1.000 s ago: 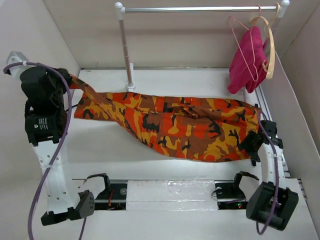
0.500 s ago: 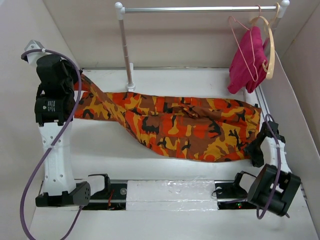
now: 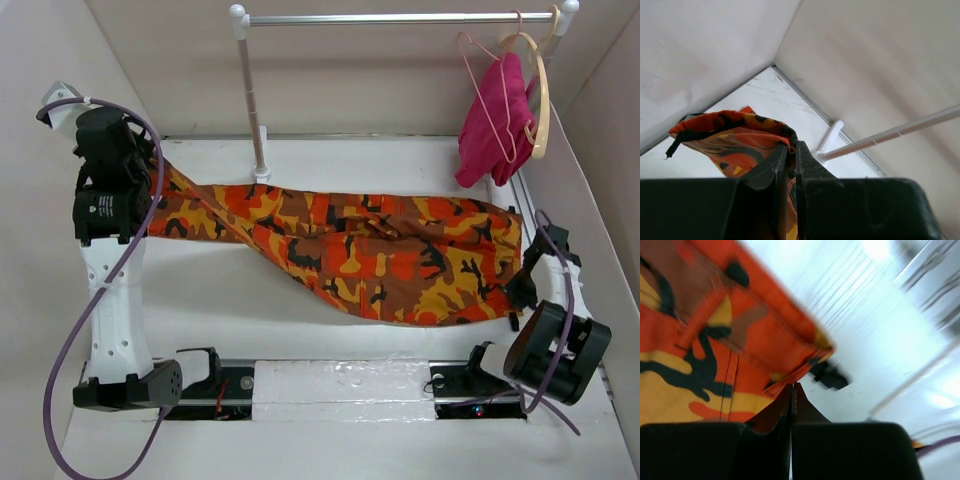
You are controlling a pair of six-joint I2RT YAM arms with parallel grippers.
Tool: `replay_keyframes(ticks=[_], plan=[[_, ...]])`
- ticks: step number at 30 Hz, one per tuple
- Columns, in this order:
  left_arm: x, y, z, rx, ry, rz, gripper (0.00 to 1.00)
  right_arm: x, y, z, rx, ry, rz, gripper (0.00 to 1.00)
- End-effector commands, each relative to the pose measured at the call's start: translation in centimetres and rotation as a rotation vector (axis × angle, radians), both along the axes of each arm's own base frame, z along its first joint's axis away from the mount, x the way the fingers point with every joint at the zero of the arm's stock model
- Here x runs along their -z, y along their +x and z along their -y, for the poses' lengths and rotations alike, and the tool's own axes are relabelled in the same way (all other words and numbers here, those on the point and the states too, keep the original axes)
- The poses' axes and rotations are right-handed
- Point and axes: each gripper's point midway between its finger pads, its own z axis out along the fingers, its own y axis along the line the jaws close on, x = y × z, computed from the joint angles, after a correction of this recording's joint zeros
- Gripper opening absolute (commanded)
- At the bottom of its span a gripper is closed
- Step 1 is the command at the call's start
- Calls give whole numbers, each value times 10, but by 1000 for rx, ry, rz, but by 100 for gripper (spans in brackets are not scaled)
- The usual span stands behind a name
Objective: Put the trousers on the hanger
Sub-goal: Fold the trousers at the center of the board.
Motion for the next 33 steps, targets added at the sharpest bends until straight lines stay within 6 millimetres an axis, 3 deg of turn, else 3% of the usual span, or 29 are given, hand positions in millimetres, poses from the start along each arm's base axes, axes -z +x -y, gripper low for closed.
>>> replay_keyframes(ticks=[1, 4, 7, 8, 10, 12, 13, 16, 17, 20, 22, 24, 26, 28, 31, 33], plan=[[-42, -12, -20, -89, 50, 121, 0, -56, 10, 51, -120, -229, -13, 0], [-65, -21, -24, -115, 68, 158, 0, -88, -12, 72, -130, -302, -65, 0], [-75, -30, -29, -146, 82, 171, 0, -123, -24, 78, -141, -370, -84, 0], [-79, -34, -30, -149, 85, 181, 0, -127, -26, 72, -168, -353, -108, 0], [-83, -37, -29, -145, 83, 192, 0, -142, -18, 68, -184, -360, -58, 0], [-88, -39, -24, -118, 79, 208, 0, -142, -5, 64, -242, -331, -3, 3], [-89, -40, -21, -107, 70, 216, 0, -119, 12, 43, -346, -209, 69, 12], [-86, -41, -18, -88, 63, 220, 0, -81, 28, 13, -403, -21, 136, 37], [-84, -43, -17, -85, 61, 223, 0, -62, 19, 7, -389, 9, 112, 55], [-65, -35, -9, -41, 36, 196, 0, -44, 8, 7, -294, -6, 143, 80], [-51, -27, -5, -16, 22, 173, 0, -30, 16, -3, -284, 38, 222, 89], [-46, -27, -5, -13, 18, 163, 0, -20, 15, -4, -249, 63, 217, 92], [-41, -25, -5, -13, 17, 152, 0, -10, 31, -5, -284, 84, 275, 94], [-36, -22, -5, -12, 17, 138, 0, 6, 29, -11, -309, 123, 262, 94], [-35, -20, -4, -4, 12, 139, 0, 30, 18, -14, -301, 159, 195, 91], [-34, -19, -6, -14, 16, 133, 0, 37, 15, -14, -289, 162, 181, 83]])
